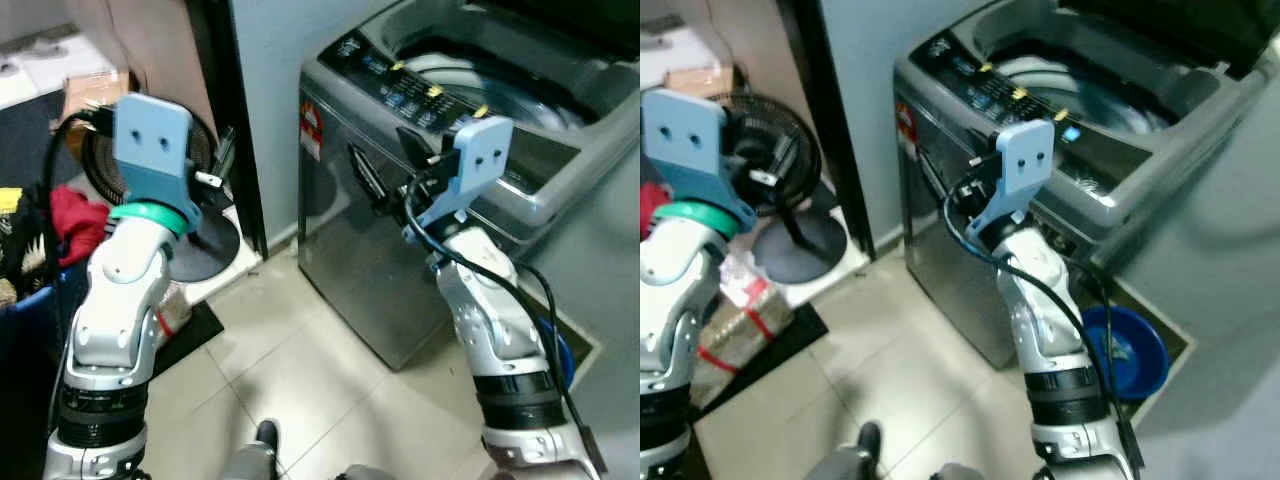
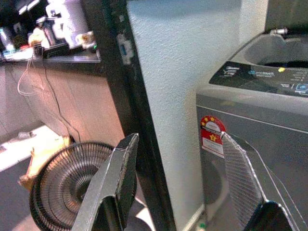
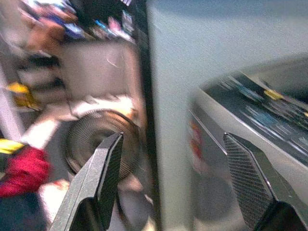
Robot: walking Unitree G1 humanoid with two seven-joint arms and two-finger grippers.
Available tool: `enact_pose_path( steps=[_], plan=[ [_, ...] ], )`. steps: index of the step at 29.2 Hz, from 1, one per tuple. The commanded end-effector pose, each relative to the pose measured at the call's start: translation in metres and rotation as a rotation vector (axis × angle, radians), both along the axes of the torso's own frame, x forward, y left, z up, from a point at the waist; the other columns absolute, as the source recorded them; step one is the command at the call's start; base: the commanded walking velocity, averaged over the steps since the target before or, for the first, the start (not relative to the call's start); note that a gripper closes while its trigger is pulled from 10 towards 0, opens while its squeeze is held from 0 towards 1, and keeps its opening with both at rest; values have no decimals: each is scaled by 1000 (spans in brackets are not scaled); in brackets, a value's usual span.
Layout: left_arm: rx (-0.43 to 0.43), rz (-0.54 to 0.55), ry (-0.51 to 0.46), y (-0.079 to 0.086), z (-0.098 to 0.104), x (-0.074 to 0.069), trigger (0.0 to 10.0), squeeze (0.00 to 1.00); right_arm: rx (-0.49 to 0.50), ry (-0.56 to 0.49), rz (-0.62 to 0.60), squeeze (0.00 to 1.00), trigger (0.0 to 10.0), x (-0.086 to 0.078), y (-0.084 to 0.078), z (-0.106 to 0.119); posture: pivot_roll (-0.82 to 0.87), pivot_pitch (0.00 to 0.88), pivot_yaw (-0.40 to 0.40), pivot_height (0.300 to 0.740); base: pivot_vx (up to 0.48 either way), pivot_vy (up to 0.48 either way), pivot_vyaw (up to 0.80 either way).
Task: Clothes washing
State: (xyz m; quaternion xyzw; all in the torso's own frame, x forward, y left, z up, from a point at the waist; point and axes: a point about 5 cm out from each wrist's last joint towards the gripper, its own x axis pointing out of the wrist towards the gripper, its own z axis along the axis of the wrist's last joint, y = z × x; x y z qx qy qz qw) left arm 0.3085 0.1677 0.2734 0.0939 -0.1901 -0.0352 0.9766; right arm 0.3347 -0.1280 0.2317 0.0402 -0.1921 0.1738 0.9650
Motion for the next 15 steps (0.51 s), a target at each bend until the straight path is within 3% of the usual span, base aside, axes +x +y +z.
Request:
enact_pose_path(
  steps=[1,5,7,9,15],
  plan=[
    [-33,51,89,15,-22,5,10000,0,19,53,-114,0,10000,4,-17,-18,53,84,-21,740,0,0,763],
    [-36,54,102,16,-26,6,10000,0,22,68,-133,0,10000,4,-21,-23,39,78,-18,740,0,0,763],
    [-31,58,119,16,-31,8,10000,0,17,99,-158,0,10000,4,-26,-33,30,73,-17,740,0,0,763],
    [-20,63,160,16,-45,10,10000,0,-10,171,-193,0,10000,1,-35,-57,16,70,-16,740,0,0,763],
    [-27,77,210,18,-60,10,10000,0,-32,216,-206,0,10000,-3,-39,-73,-22,84,-10,740,0,0,763]
  ],
)
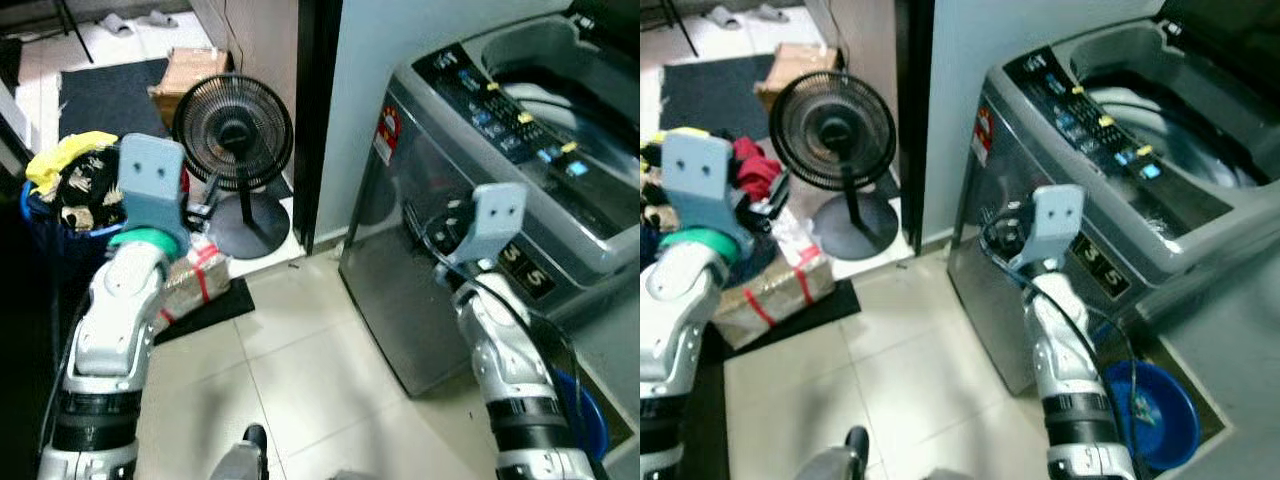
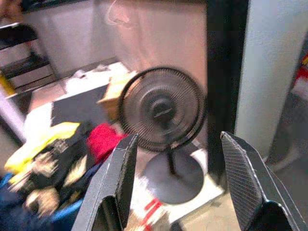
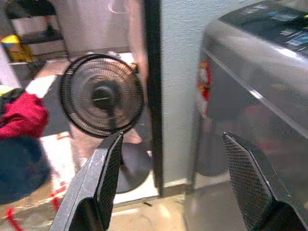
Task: Clothes washing
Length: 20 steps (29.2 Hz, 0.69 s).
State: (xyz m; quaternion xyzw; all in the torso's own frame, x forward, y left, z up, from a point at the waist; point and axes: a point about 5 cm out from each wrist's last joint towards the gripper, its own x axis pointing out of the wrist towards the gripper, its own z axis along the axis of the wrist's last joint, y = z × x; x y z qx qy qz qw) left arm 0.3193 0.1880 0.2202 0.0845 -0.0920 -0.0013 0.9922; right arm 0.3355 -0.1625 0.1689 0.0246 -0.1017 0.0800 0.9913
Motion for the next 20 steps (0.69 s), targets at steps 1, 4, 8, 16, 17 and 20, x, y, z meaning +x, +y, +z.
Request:
enact_pose_path(
  steps=[1,4,8,16,17,20],
  plan=[
    [-6,1,37,0,-12,-1,10000,0,-5,31,-17,0,10000,-5,-4,-12,-51,81,5,740,0,0,763],
    [-7,11,69,4,-21,-2,10000,0,-4,36,-18,0,10000,-8,-3,-16,-62,77,19,740,0,0,763],
    [-3,19,96,9,-31,0,10000,0,5,44,-29,0,10000,-9,-1,-22,-73,70,30,740,0,0,763],
    [-8,23,98,10,-35,2,10000,0,9,40,-26,0,10000,-7,1,-24,-53,72,18,740,0,0,763],
    [-12,29,99,11,-35,2,10000,0,8,39,-22,0,10000,-6,2,-24,-32,75,19,740,0,0,763],
    [-12,33,102,12,-37,1,10000,0,8,37,-18,0,10000,-5,4,-23,-17,70,24,740,0,0,763]
  ],
)
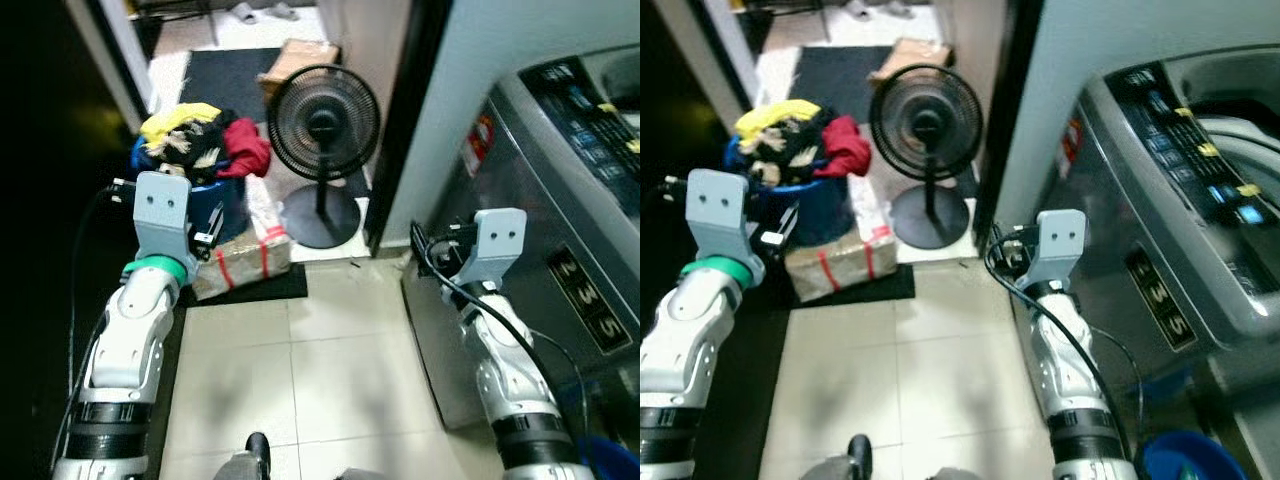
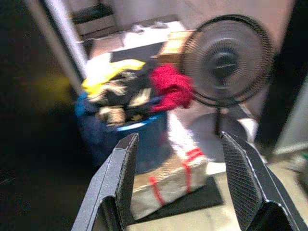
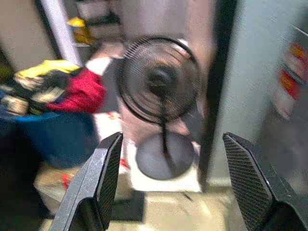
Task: Clothes washing
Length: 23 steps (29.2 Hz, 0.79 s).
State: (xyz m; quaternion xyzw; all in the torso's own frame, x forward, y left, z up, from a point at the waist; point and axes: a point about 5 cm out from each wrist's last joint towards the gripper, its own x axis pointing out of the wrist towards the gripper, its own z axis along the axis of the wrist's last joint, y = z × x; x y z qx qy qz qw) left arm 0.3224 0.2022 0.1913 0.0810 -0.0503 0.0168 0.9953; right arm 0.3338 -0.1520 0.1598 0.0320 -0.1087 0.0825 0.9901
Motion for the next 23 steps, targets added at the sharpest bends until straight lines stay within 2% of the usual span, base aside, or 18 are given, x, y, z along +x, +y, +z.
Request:
enact_pose_path(
  steps=[1,12,17,21,23],
  plan=[
    [-2,-6,23,-1,-9,-2,10000,0,-7,48,-21,0,10000,-3,-6,-14,-17,70,24,740,0,0,763],
    [-5,11,27,-1,-20,-7,10000,0,-5,57,-2,0,10000,2,0,-18,18,30,10,740,0,0,763],
    [13,9,17,-2,-18,-5,10000,0,-2,49,-5,0,10000,3,0,-18,20,22,12,740,0,0,725],
    [31,10,-7,-2,-14,-1,10000,0,17,38,9,0,10000,2,2,-17,19,21,15,740,0,0,0],
    [31,10,-16,-3,-12,1,10000,0,19,34,8,0,10000,2,2,-17,18,21,16,740,386,0,0]
  ],
)
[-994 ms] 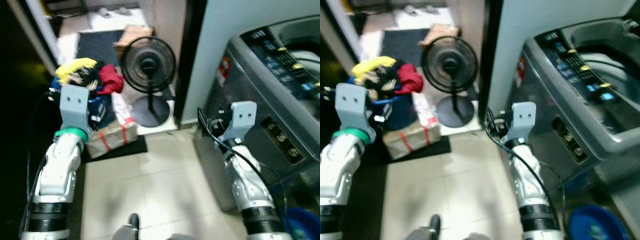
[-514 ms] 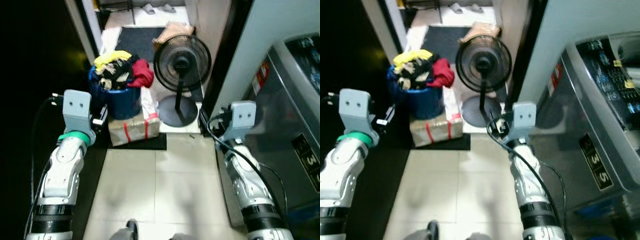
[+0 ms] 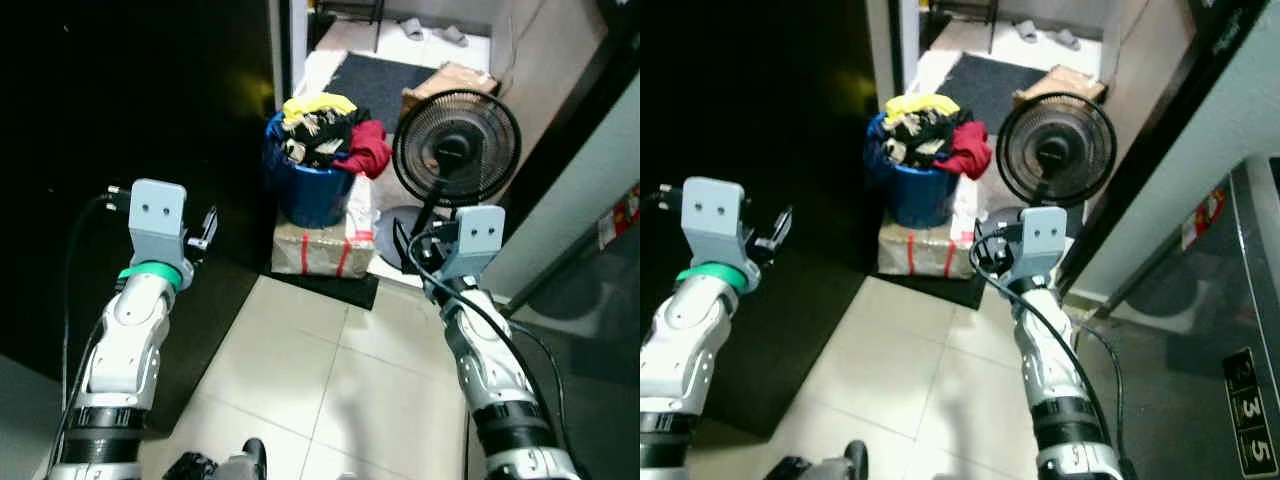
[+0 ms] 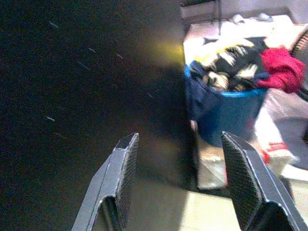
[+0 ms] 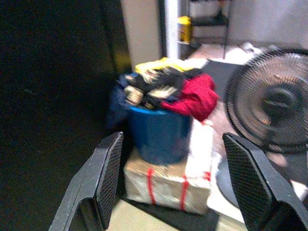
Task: Clothes washing
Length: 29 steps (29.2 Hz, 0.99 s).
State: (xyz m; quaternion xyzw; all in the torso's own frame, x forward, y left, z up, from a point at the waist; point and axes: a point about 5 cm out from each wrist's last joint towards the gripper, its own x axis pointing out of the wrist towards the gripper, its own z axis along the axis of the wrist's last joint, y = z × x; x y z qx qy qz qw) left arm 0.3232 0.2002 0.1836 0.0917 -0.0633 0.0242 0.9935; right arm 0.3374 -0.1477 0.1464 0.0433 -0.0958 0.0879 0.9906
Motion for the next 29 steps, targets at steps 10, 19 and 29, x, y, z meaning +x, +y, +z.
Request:
enact_pose_path(
  steps=[10,19,29],
  plan=[
    [4,-15,-5,-4,-1,2,10000,0,23,14,-18,0,10000,-2,-5,-6,20,28,16,740,427,0,-273],
    [2,-14,-10,-5,-1,2,10000,0,16,17,-25,0,10000,1,-6,-5,21,35,12,740,425,0,-633],
    [6,-12,-16,-4,-1,3,10000,0,3,12,-23,0,10000,1,-5,-6,23,44,13,740,422,0,0]
  ],
)
